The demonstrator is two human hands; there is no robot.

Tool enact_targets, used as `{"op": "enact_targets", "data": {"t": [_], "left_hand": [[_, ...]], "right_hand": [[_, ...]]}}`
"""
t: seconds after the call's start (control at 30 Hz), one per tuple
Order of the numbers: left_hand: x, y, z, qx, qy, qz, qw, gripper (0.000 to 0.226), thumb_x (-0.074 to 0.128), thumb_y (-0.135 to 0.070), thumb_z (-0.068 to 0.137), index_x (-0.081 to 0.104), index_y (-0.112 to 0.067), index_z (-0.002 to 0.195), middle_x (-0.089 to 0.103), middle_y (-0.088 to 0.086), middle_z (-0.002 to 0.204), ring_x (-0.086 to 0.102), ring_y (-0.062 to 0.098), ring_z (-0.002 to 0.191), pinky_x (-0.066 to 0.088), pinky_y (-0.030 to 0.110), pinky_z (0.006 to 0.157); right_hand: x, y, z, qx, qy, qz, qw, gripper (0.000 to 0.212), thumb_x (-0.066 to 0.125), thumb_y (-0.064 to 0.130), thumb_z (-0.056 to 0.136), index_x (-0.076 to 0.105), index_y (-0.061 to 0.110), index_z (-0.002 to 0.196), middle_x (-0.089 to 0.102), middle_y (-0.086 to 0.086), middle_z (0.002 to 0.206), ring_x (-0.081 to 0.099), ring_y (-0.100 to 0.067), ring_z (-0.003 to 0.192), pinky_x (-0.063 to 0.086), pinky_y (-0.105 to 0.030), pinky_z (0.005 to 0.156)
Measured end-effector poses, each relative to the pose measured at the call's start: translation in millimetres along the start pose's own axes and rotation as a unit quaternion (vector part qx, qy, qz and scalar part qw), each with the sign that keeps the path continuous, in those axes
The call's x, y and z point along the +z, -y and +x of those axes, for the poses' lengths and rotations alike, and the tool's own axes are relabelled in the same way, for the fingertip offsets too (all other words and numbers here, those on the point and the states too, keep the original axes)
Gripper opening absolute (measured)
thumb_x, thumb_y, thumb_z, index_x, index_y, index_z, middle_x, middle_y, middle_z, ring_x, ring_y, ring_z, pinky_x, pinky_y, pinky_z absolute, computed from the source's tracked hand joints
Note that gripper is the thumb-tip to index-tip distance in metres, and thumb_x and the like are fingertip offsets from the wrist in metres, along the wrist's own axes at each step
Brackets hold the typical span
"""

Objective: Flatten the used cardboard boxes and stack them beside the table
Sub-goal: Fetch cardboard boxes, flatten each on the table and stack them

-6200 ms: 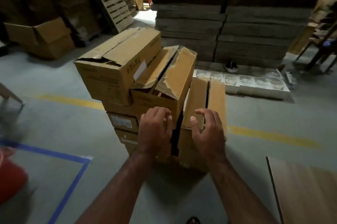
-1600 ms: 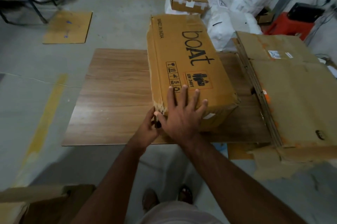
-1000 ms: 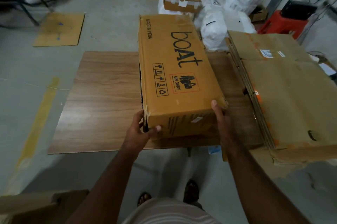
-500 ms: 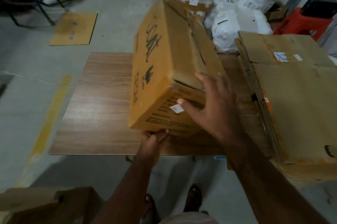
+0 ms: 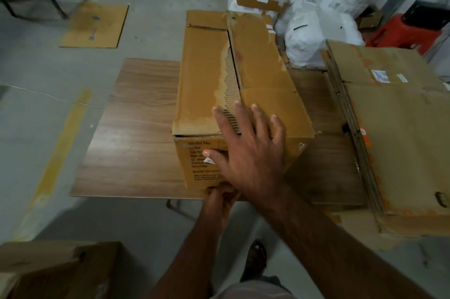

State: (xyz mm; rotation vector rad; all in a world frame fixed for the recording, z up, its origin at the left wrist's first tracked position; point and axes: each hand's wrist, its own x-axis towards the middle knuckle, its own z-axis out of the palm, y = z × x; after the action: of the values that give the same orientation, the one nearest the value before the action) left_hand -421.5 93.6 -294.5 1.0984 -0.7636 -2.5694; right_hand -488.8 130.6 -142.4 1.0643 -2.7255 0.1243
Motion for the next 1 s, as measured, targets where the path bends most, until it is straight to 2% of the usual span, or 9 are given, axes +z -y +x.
{"op": "enact_targets", "data": {"t": [0.13, 0.2, 0.3, 0.4, 0.5, 0.6, 0.7, 0.8, 1.0], "left_hand": [[-10.6, -3.2, -5.4, -0.007, 0.007, 0.039, 0.999, 0.04, 0.059, -0.002, 0.091, 0.057, -0.014, 0.129, 0.078, -0.001, 0.097, 0.074, 0.012, 0.087, 0.061, 0.03, 0.074], [-16.8, -6.1, -10.5, -0.008, 0.017, 0.09, 0.996, 0.026, 0.047, -0.001, 0.103, 0.058, -0.015, 0.121, 0.078, -0.009, 0.09, 0.073, 0.009, 0.086, 0.059, 0.022, 0.068], [-20.2, -12.3, -11.2, -0.021, 0.016, 0.175, 0.984, 0.03, 0.037, 0.003, 0.106, 0.057, -0.02, 0.106, 0.073, -0.012, 0.084, 0.07, 0.003, 0.078, 0.053, 0.014, 0.06], [-22.4, -24.5, -10.9, -0.042, 0.025, 0.202, 0.978, 0.021, 0.048, -0.008, 0.105, 0.067, -0.016, 0.109, 0.076, 0.001, 0.093, 0.071, 0.012, 0.083, 0.059, 0.028, 0.068], [-19.9, -36.2, -16.8, -0.056, 0.027, 0.227, 0.972, 0.014, 0.058, -0.021, 0.096, 0.07, -0.024, 0.102, 0.078, -0.004, 0.087, 0.069, 0.018, 0.091, 0.057, 0.041, 0.09], [-33.9, -52.9, -19.7, -0.061, -0.03, 0.25, 0.966, 0.014, 0.056, -0.021, 0.095, 0.068, -0.023, 0.101, 0.078, -0.004, 0.086, 0.071, 0.019, 0.088, 0.056, 0.043, 0.087], [-62.1, -84.7, -7.8, -0.027, -0.137, 0.207, 0.968, 0.015, 0.053, -0.012, 0.097, 0.064, -0.006, 0.106, 0.069, 0.014, 0.106, 0.065, 0.024, 0.088, 0.052, 0.037, 0.075], [-66.4, -140.2, 13.2, 0.033, -0.234, 0.169, 0.957, 0.023, 0.051, -0.003, 0.097, 0.056, -0.002, 0.12, 0.058, 0.017, 0.115, 0.058, 0.027, 0.098, 0.052, 0.043, 0.081], [31.4, -232.8, 50.0, 0.163, -0.16, 0.295, 0.928, 0.035, 0.057, -0.023, 0.097, 0.058, -0.006, 0.127, 0.064, 0.012, 0.121, 0.061, 0.027, 0.106, 0.049, 0.038, 0.075]], "right_hand": [[16.5, 11.0, -13.7, 0.013, -0.015, -0.013, 1.0, 0.084, 0.051, 0.076, 0.088, 0.033, 0.035, 0.159, 0.038, -0.011, 0.162, 0.037, -0.041, 0.146, 0.024, -0.062, 0.113], [33.2, 19.3, -26.0, 0.015, -0.003, -0.02, 1.0, 0.084, 0.055, 0.073, 0.088, 0.03, 0.037, 0.16, 0.036, -0.01, 0.163, 0.036, -0.04, 0.146, 0.024, -0.061, 0.113], [53.7, 25.5, -39.2, 0.008, 0.017, -0.037, 0.999, 0.088, 0.062, 0.069, 0.087, 0.024, 0.04, 0.161, 0.032, -0.007, 0.165, 0.035, -0.037, 0.148, 0.024, -0.06, 0.114], [57.9, 25.7, -37.4, 0.009, 0.016, -0.049, 0.999, 0.088, 0.061, 0.069, 0.087, 0.023, 0.04, 0.161, 0.033, -0.007, 0.165, 0.035, -0.037, 0.148, 0.025, -0.059, 0.113], [56.4, 26.0, -37.5, 0.012, 0.017, -0.049, 0.999, 0.086, 0.059, 0.069, 0.088, 0.024, 0.04, 0.161, 0.034, -0.008, 0.164, 0.037, -0.037, 0.146, 0.027, -0.059, 0.111], [44.2, 28.5, -36.5, 0.02, 0.053, -0.016, 0.998, 0.086, 0.055, 0.069, 0.084, 0.026, 0.04, 0.16, 0.033, -0.006, 0.165, 0.035, -0.036, 0.147, 0.027, -0.057, 0.11], [17.0, 18.2, -19.4, 0.038, 0.101, 0.08, 0.991, 0.086, 0.048, 0.07, 0.076, 0.032, 0.041, 0.155, 0.035, 0.003, 0.161, 0.038, -0.027, 0.142, 0.028, -0.052, 0.107], [-6.5, -13.0, 15.3, 0.1, 0.101, 0.221, 0.965, 0.075, 0.06, 0.061, 0.086, 0.036, 0.035, 0.152, 0.038, 0.005, 0.157, 0.04, -0.02, 0.139, 0.03, -0.054, 0.111], [-4.5, -88.6, 109.6, 0.208, 0.052, 0.284, 0.935, 0.072, 0.071, 0.047, 0.088, 0.045, 0.013, 0.146, 0.047, -0.01, 0.149, 0.048, -0.029, 0.133, 0.046, -0.043, 0.104]]}}
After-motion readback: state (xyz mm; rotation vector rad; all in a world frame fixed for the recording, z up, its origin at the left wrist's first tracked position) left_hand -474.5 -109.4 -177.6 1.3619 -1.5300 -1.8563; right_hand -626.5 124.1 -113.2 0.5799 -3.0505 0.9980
